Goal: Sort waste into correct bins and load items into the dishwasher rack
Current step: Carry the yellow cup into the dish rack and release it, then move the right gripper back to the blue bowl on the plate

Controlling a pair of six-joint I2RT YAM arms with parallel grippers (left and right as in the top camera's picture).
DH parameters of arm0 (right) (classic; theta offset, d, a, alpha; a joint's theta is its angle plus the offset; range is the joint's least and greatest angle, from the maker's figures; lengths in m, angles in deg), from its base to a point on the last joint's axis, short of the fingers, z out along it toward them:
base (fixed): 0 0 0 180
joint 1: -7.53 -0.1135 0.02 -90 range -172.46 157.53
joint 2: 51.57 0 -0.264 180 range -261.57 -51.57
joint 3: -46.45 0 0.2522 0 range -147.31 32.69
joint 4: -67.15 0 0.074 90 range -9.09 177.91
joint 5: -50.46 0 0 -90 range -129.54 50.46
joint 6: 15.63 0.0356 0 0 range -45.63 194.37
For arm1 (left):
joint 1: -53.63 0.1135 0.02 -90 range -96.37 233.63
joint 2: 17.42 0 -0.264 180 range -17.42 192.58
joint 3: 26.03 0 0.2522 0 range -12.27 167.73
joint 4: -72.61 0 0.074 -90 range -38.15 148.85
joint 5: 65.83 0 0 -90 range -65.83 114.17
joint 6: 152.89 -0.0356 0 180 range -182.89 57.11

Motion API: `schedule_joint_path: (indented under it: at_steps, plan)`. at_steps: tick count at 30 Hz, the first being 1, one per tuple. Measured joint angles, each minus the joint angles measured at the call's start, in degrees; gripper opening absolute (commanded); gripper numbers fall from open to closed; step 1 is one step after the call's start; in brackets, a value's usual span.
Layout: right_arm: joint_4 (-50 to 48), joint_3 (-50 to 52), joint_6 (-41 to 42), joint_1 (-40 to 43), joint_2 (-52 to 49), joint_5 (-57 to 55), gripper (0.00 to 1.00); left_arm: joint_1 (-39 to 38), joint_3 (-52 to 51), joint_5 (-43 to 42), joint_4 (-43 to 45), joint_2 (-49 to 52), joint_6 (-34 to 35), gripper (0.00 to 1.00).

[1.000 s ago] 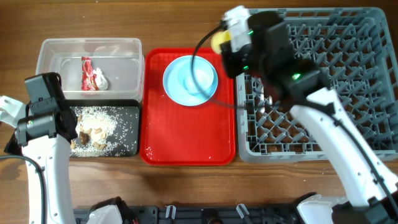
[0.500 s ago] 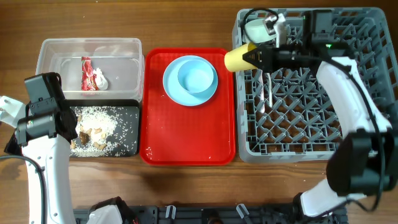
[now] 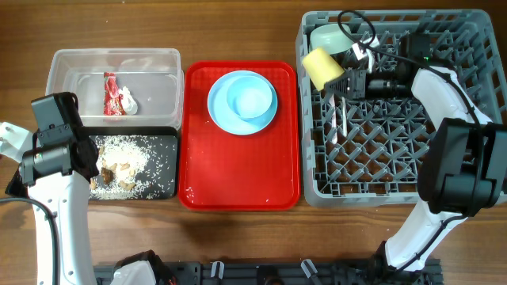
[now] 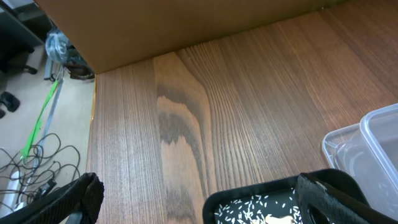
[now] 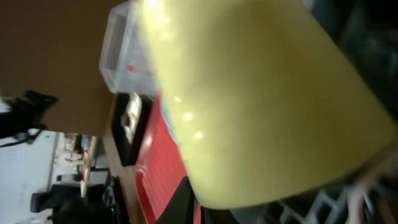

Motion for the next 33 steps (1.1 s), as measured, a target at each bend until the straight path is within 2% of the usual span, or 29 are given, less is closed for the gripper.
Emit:
schedule_joint_path:
  at_steps: [4,9,14,19,26,29,33]
  plan:
    - [3.7,0.2,-0.3,0.1,-0.4,-8.2,0.09,0.0,0.0,0.0,0.0,0.0,0.0,1.0]
    - [5.6,0.1,-0.5,1.5,-0.6,-10.9,0.19,0.0,0.0,0.0,0.0,0.0,0.0,1.0]
    - [7.1,0.1,0.4,2.1,1.5,-14.8,0.21,0.0,0.0,0.0,0.0,0.0,0.0,1.0]
    - [7.1,0.1,3.7,2.5,9.3,-22.4,0.2,0.0,0.0,0.0,0.0,0.0,0.0,1.0]
    - [5.8,0.1,7.8,1.9,25.6,-29.0,0.19,0.0,0.0,0.0,-0.1,0.0,0.0,1.0]
    - [4.6,0.1,8.5,-0.1,29.6,-30.0,0.19,0.0,0.0,0.0,0.0,0.0,0.0,1.0]
    - [2.8,0.1,9.9,-7.8,32.9,-33.3,0.19,0.0,0.0,0.0,0.0,0.0,0.0,1.0]
